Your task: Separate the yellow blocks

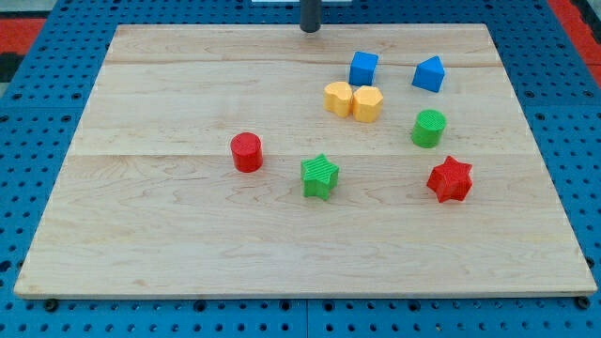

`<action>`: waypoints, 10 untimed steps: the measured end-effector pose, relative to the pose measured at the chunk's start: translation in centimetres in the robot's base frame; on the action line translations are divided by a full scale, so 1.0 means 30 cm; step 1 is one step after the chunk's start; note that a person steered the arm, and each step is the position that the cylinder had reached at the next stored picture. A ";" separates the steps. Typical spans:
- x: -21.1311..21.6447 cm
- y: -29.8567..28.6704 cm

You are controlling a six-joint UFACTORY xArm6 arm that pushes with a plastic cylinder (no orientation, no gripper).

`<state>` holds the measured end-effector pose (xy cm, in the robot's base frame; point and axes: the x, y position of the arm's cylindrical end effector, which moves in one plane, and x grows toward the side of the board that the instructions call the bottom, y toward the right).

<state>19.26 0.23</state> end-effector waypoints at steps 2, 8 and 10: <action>0.057 -0.140; 0.547 0.245; 0.516 0.310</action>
<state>34.75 9.54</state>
